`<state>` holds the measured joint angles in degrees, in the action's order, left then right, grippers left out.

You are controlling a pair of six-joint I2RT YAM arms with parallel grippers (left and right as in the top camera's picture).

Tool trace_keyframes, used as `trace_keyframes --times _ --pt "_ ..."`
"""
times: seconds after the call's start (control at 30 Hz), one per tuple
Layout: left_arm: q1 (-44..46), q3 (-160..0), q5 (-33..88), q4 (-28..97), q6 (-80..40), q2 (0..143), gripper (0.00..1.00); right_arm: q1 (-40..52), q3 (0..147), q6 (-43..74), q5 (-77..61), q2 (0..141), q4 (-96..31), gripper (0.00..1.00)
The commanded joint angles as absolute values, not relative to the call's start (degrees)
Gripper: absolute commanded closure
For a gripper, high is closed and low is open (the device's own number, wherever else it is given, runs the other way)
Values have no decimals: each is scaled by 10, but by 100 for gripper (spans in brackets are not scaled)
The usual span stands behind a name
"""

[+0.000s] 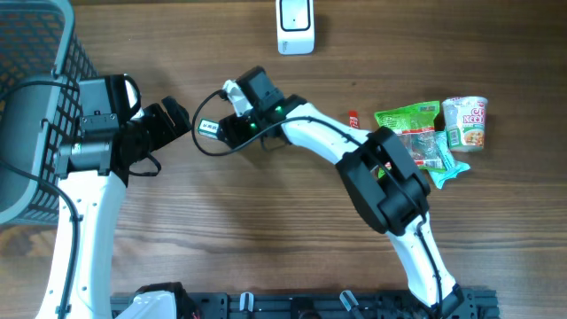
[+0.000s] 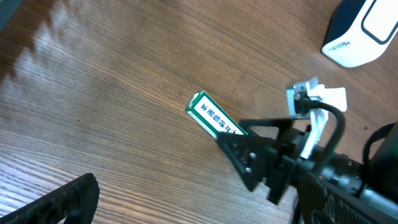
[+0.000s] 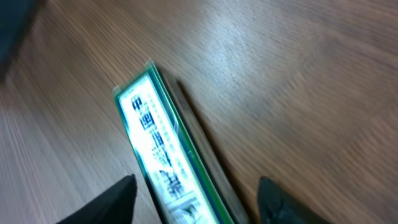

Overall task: Scan the item barcode
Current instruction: 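Grasp the gum box with the right gripper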

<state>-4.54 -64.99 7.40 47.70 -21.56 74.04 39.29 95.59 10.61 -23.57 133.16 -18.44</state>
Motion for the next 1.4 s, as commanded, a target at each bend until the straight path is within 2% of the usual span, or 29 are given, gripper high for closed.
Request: trace_keyframes --times 0.0,0.13,0.27,0.3,0.37,0.53,0.7,0.87,0.97,1.1,1.37 --pt "-43 -649 79 476 -210 743 0 356 956 61 -247 1312 -277 49" --pt "-43 -649 79 476 -210 743 0 325 956 25 -247 1293 -376 53" --pt "-43 -649 79 476 -210 743 0 319 956 -37 -260 1275 -387 36" --pt "-43 -649 79 476 -210 743 0 322 956 -51 -268 1273 -380 30" --pt "-43 -649 79 476 -210 743 0 328 956 -73 -267 1272 -359 26" --pt "-43 -649 79 476 -210 743 0 341 936 -173 -255 1274 -250 22" --pt "-43 -649 79 476 -210 743 0 343 907 -306 -253 1286 -146 14" --pt "-43 -649 79 476 -210 743 0 343 903 -376 -282 1296 -115 14" --pt "-43 -649 79 476 -210 743 0 348 903 -375 -329 1305 -109 16" --pt "-43 -649 79 476 -210 743 0 362 903 -375 -324 1318 -119 20" --pt "-43 -649 79 476 -210 743 0 383 891 -391 -322 1336 -127 18"
